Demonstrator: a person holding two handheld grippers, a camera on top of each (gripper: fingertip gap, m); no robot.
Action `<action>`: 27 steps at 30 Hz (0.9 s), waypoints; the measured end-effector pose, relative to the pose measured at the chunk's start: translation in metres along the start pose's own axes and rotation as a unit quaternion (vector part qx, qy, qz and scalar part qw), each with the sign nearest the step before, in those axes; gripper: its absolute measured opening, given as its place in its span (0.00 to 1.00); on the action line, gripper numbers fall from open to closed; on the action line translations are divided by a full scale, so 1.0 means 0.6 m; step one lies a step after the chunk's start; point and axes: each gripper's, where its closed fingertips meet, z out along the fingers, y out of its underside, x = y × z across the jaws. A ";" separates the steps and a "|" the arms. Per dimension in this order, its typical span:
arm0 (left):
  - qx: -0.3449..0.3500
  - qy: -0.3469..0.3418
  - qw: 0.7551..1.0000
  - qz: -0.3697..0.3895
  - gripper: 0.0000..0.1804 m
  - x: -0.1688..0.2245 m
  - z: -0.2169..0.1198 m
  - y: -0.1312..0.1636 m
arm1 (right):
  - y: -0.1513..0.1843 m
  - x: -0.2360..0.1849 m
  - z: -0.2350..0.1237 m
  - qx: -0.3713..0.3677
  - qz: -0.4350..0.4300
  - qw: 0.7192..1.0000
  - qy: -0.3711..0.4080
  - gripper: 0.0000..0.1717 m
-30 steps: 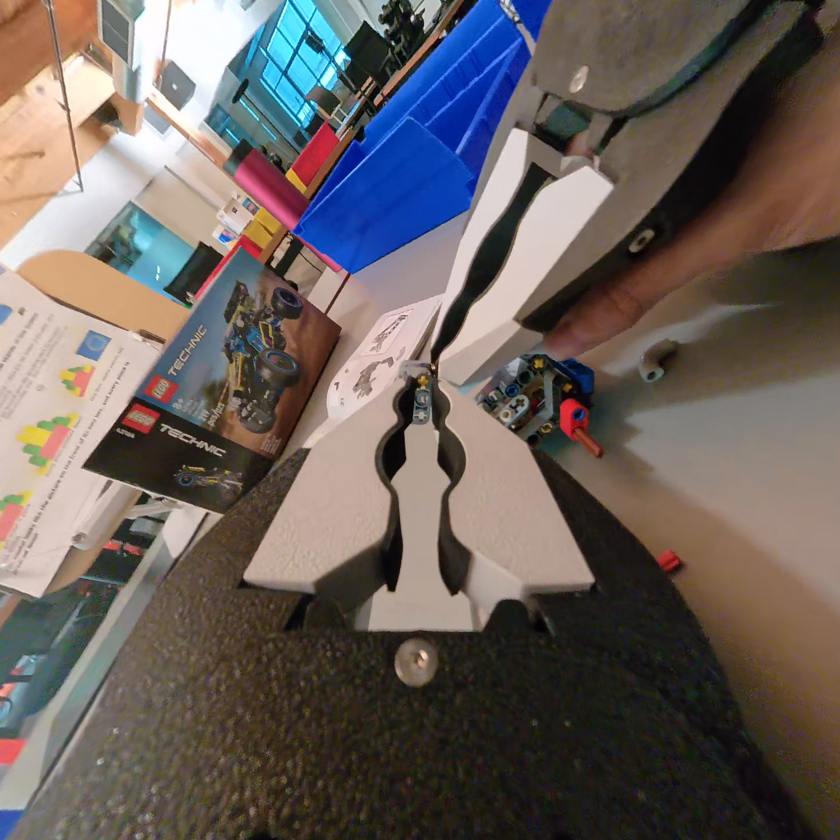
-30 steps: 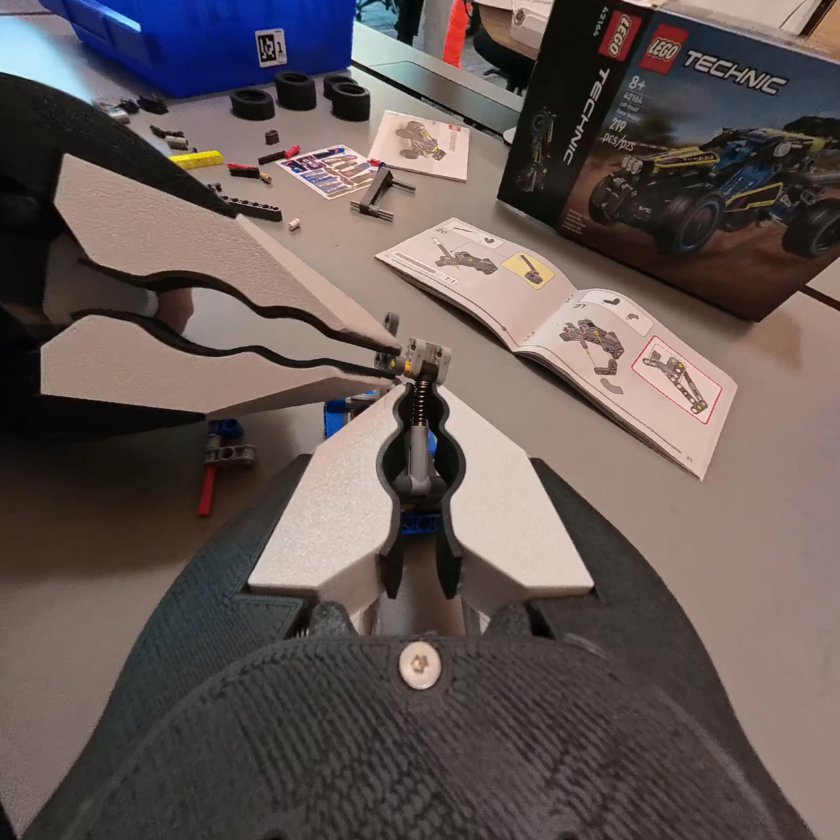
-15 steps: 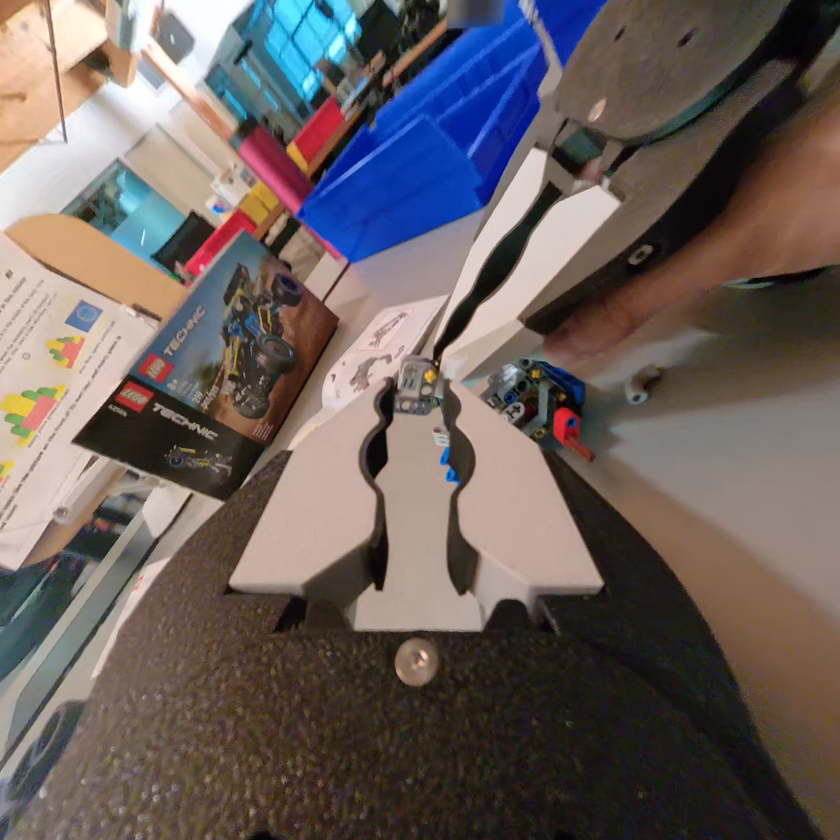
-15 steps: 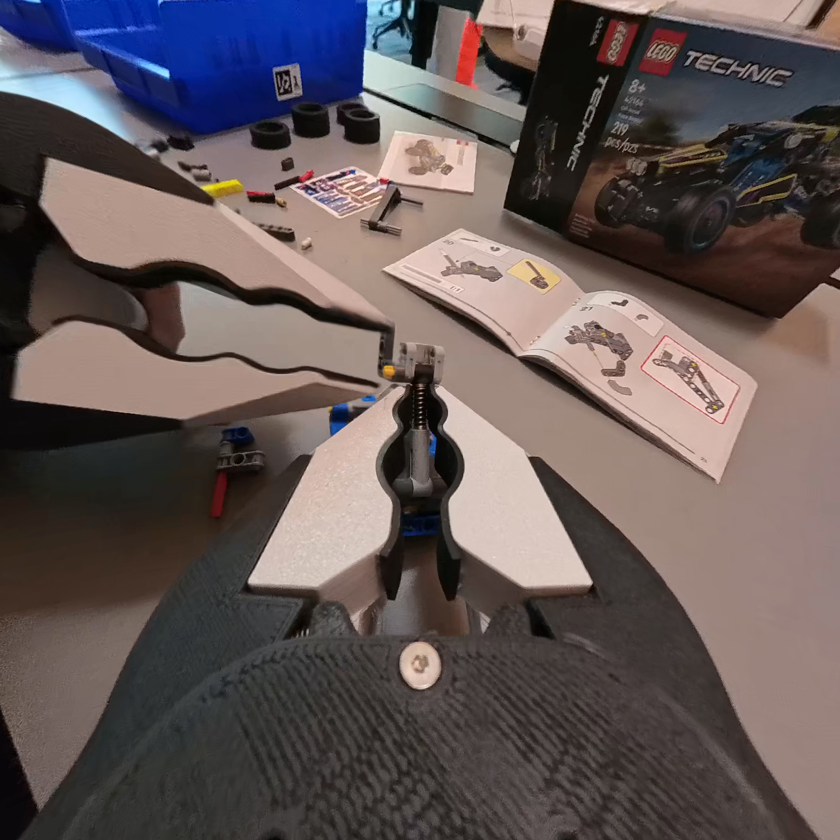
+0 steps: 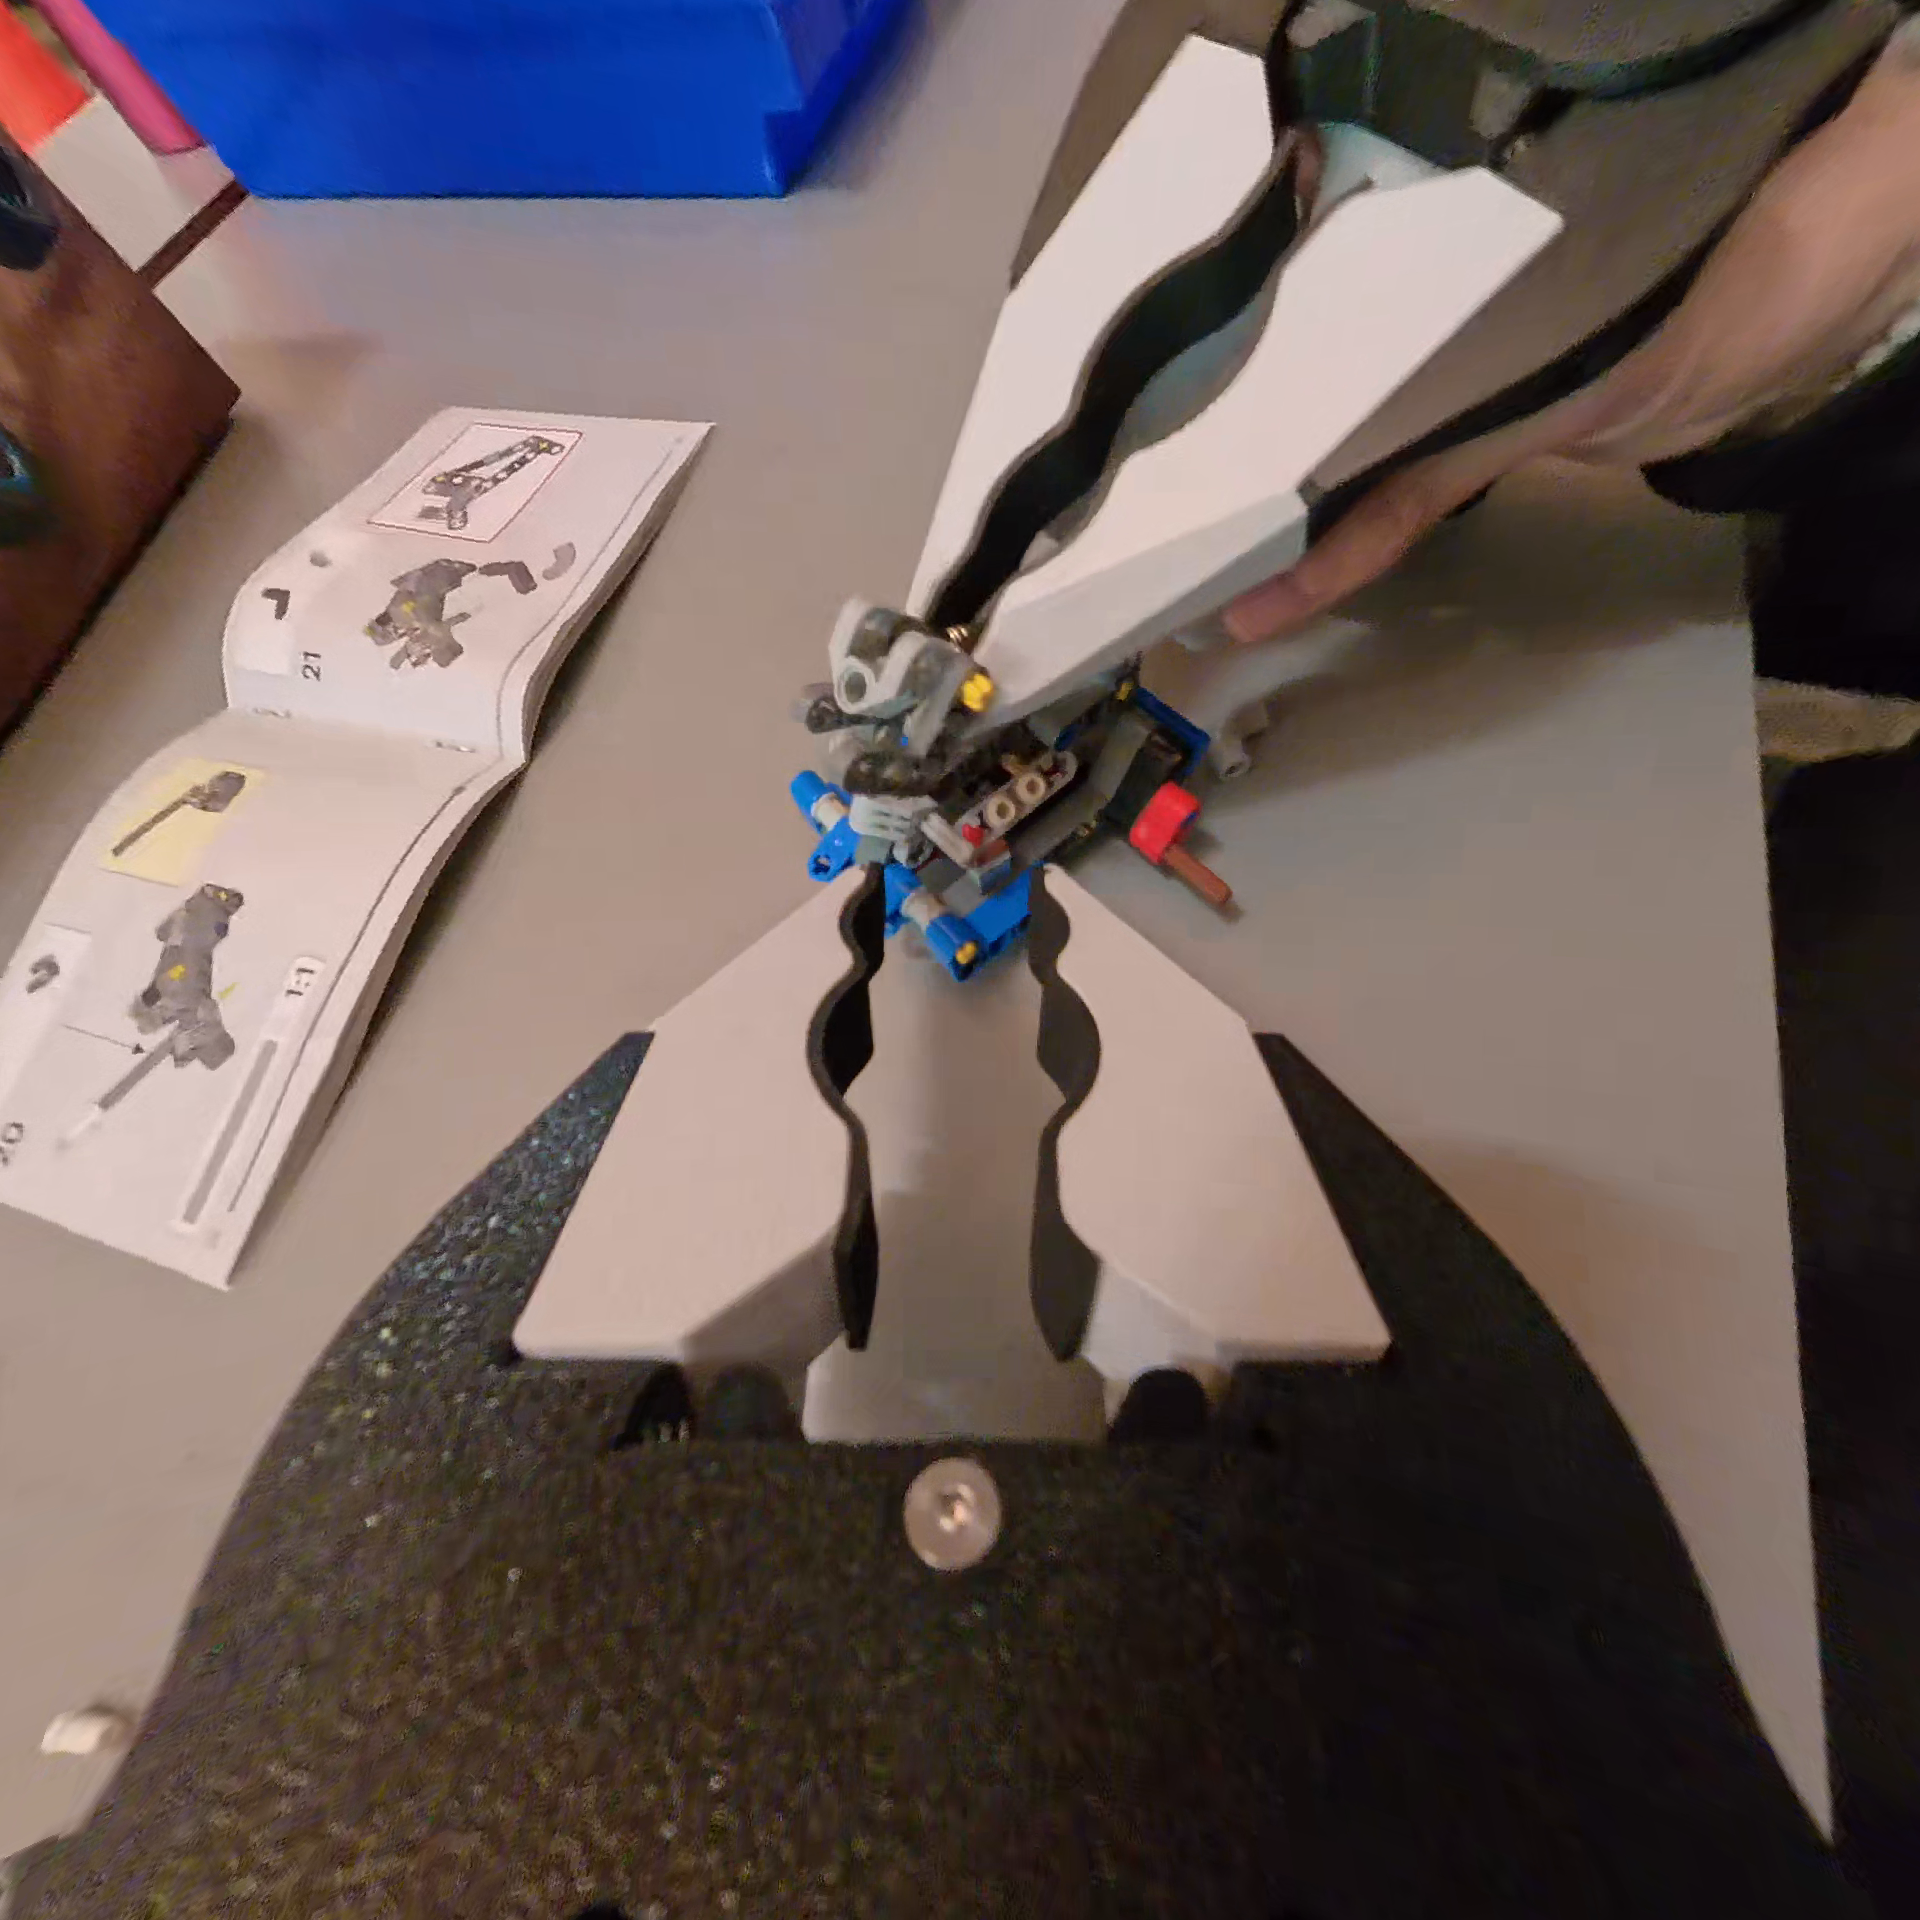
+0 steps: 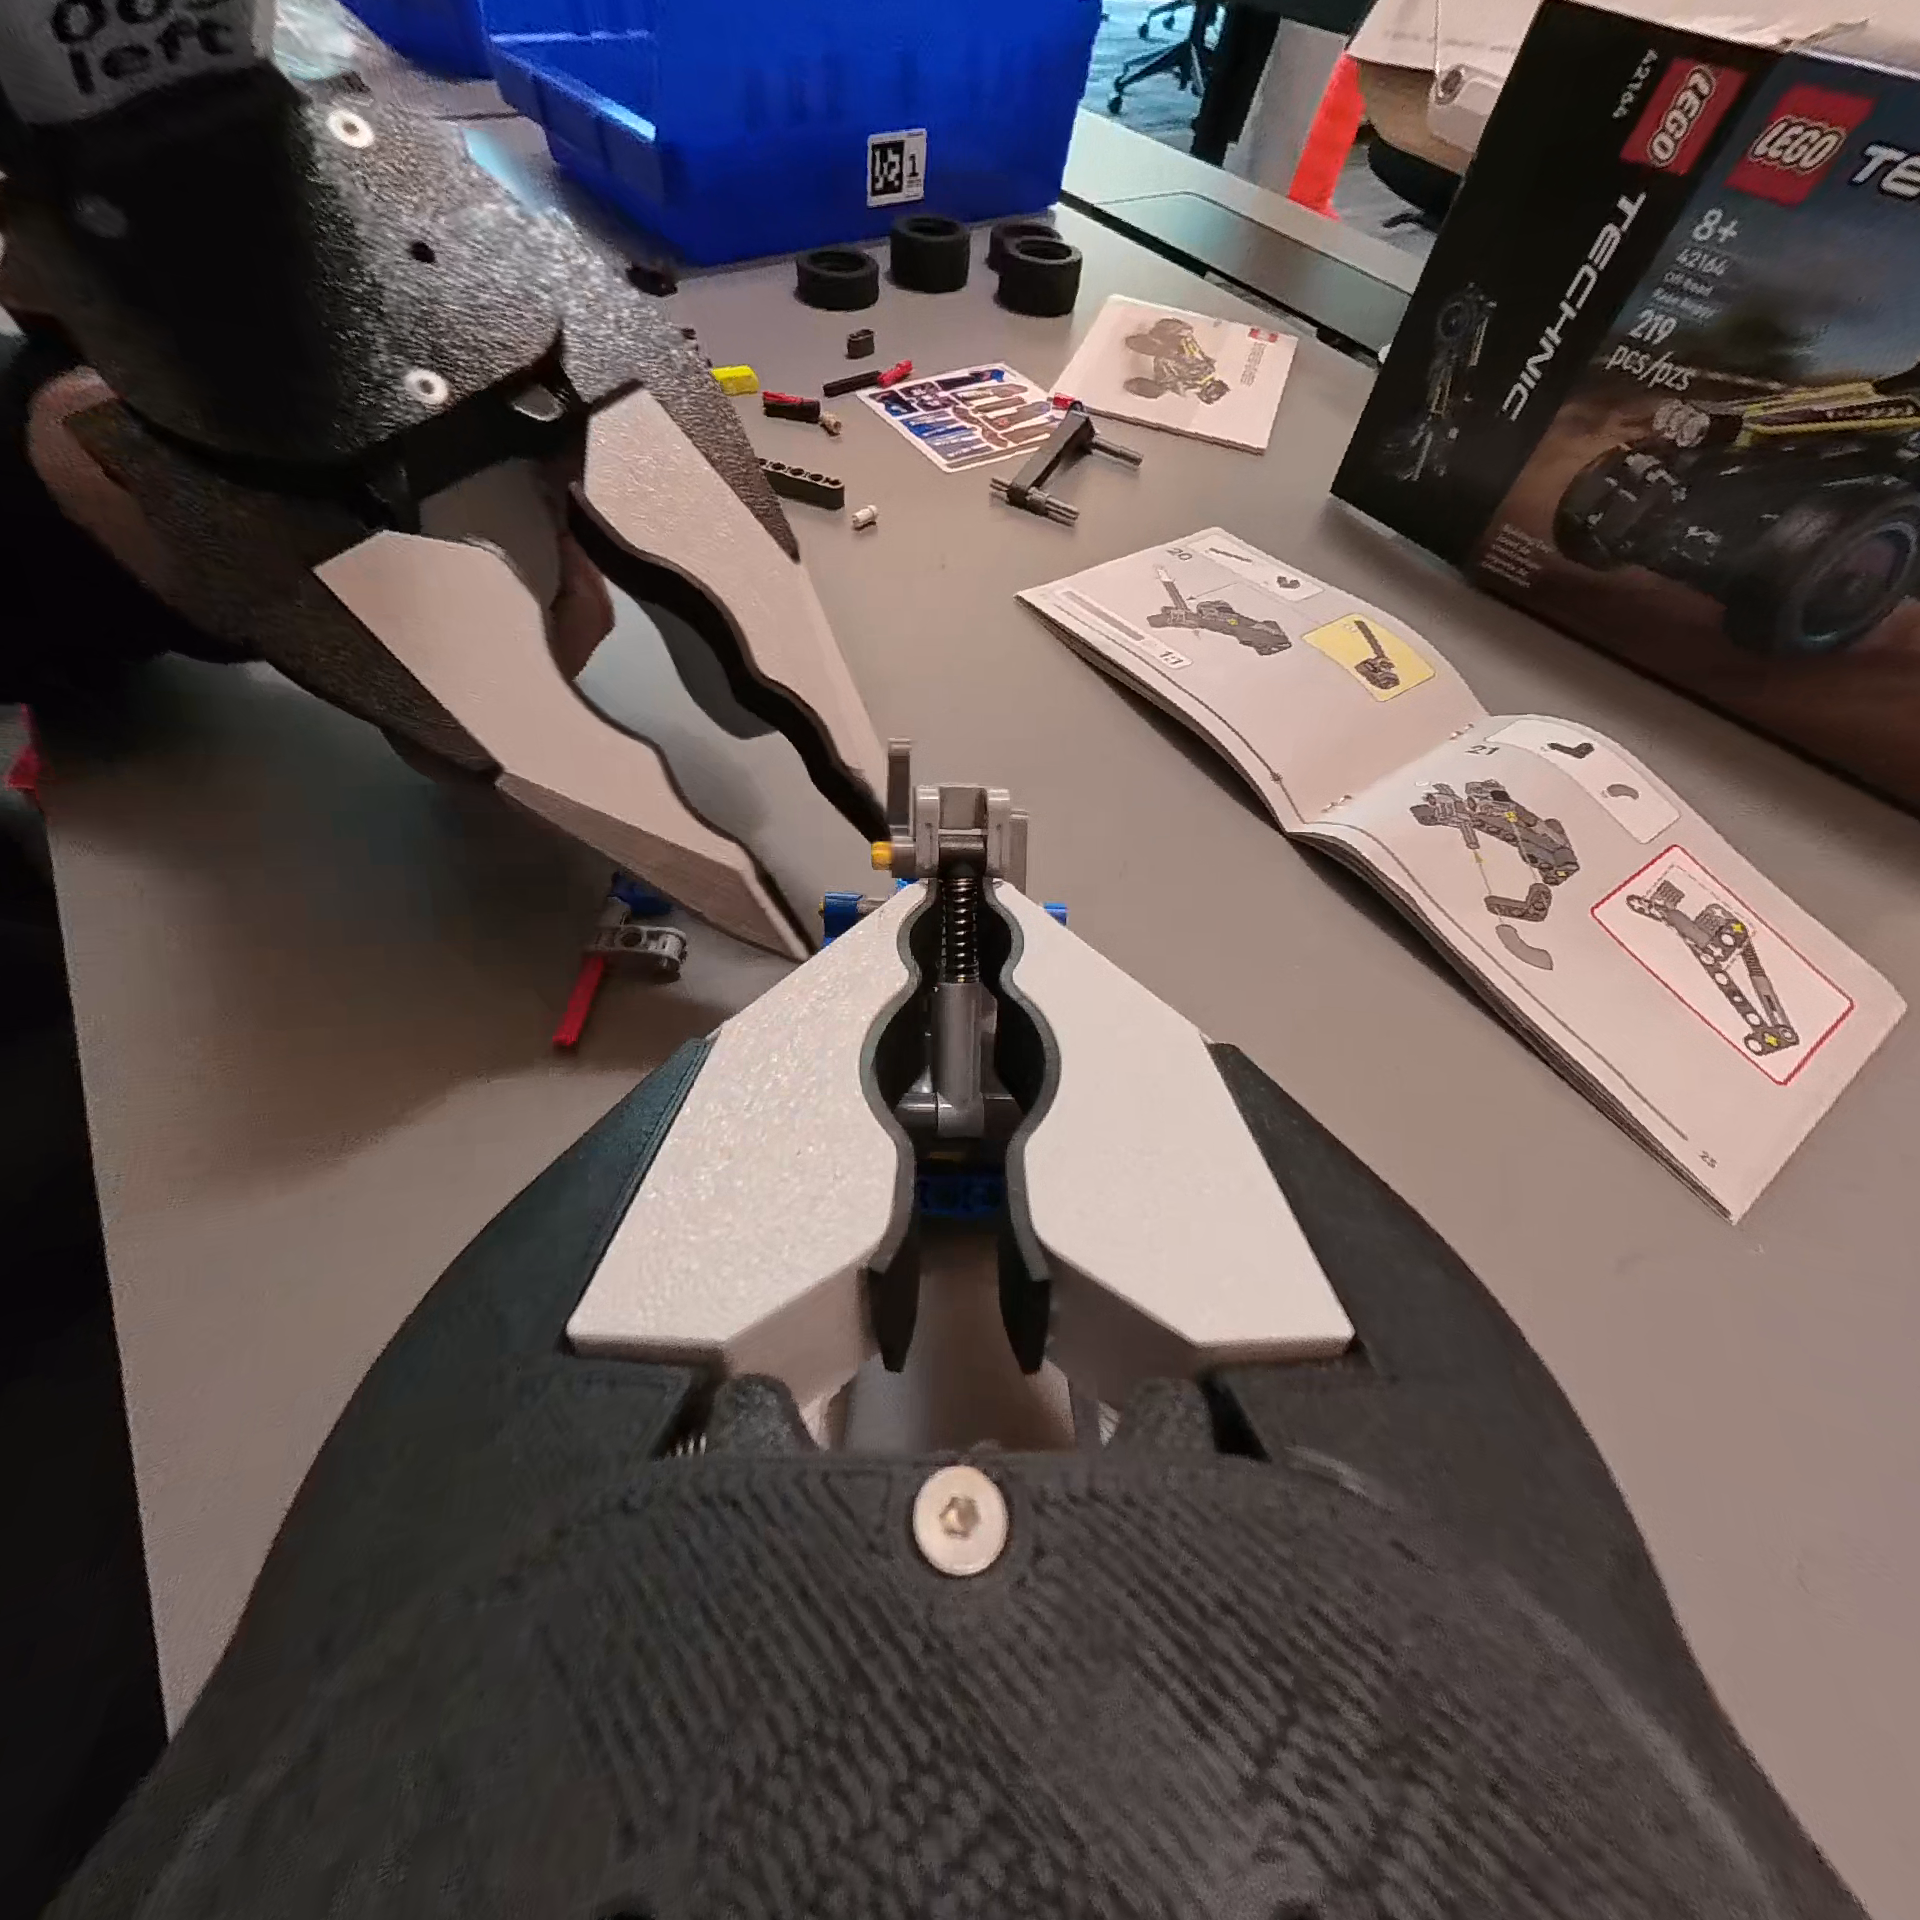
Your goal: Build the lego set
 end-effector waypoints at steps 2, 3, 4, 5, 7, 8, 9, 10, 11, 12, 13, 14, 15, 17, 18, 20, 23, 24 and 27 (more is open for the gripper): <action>0.012 0.001 1.000 -0.022 0.09 0.003 0.002 -0.009 | -0.001 -0.002 -0.001 0.002 -0.002 1.000 -0.007 0.01; 0.015 -0.005 0.999 -0.038 0.07 -0.001 0.003 -0.011 | -0.001 -0.006 -0.001 0.004 -0.007 1.000 -0.017 0.01; 0.014 -0.007 0.999 -0.049 0.06 -0.003 0.004 -0.010 | -0.001 -0.010 -0.002 0.004 -0.013 1.000 -0.026 0.02; 0.012 -0.006 0.999 -0.053 0.07 -0.003 0.006 -0.008 | -0.001 -0.011 -0.003 0.005 -0.018 0.999 -0.030 0.02; 0.008 -0.010 0.999 -0.050 0.10 -0.005 0.007 -0.005 | 0.001 -0.017 -0.005 0.005 -0.030 0.998 -0.050 0.01; 0.009 -0.013 0.999 -0.042 0.11 -0.006 0.006 -0.006 | 0.004 -0.017 -0.005 -0.002 -0.039 0.998 -0.054 0.01; 0.017 -0.016 0.999 -0.032 0.13 -0.006 0.004 -0.009 | 0.007 -0.015 -0.005 -0.012 -0.046 0.997 -0.054 0.01; 0.026 -0.016 0.999 -0.022 0.12 -0.006 0.000 -0.013 | 0.009 -0.014 -0.006 -0.020 -0.053 0.997 -0.059 0.01; 0.035 -0.015 0.999 -0.011 0.12 -0.005 -0.005 -0.016 | 0.009 -0.014 -0.007 -0.022 -0.059 0.996 -0.061 0.01; 0.045 -0.011 0.999 -0.002 0.11 -0.004 -0.011 -0.021 | 0.008 -0.013 -0.008 -0.022 -0.062 0.996 -0.062 0.01; 0.057 -0.006 0.998 0.006 0.10 -0.002 -0.016 -0.027 | 0.007 -0.014 -0.010 -0.021 -0.064 0.995 -0.068 0.01; 0.064 -0.001 0.998 0.013 0.09 0.000 -0.020 -0.030 | 0.005 -0.016 -0.012 -0.017 -0.067 0.995 -0.073 0.01; 0.065 0.007 0.998 0.021 0.08 0.002 -0.022 -0.031 | 0.004 -0.014 -0.013 -0.012 -0.071 0.995 -0.071 0.01; 0.045 0.025 0.998 0.041 0.10 0.009 -0.019 -0.020 | 0.006 -0.012 -0.016 -0.014 -0.085 0.994 -0.069 0.02; 0.029 0.024 0.998 0.055 0.10 0.006 -0.017 -0.013 | 0.010 -0.014 -0.019 -0.021 -0.099 0.992 -0.073 0.02; 0.032 0.021 0.995 0.093 0.11 -0.001 -0.019 -0.017 | 0.016 -0.010 -0.022 -0.043 -0.122 0.990 -0.063 0.01; 0.081 0.060 0.988 0.115 0.09 0.004 -0.034 -0.051 | 0.022 -0.007 -0.024 -0.071 -0.156 0.984 -0.053 0.02; 0.087 0.079 0.987 0.111 0.09 0.005 -0.036 -0.058 | 0.022 -0.007 -0.024 -0.078 -0.167 0.982 -0.052 0.02; 0.083 0.137 0.982 0.100 0.05 0.007 -0.035 -0.063 | 0.023 -0.006 -0.024 -0.090 -0.177 0.978 -0.054 0.02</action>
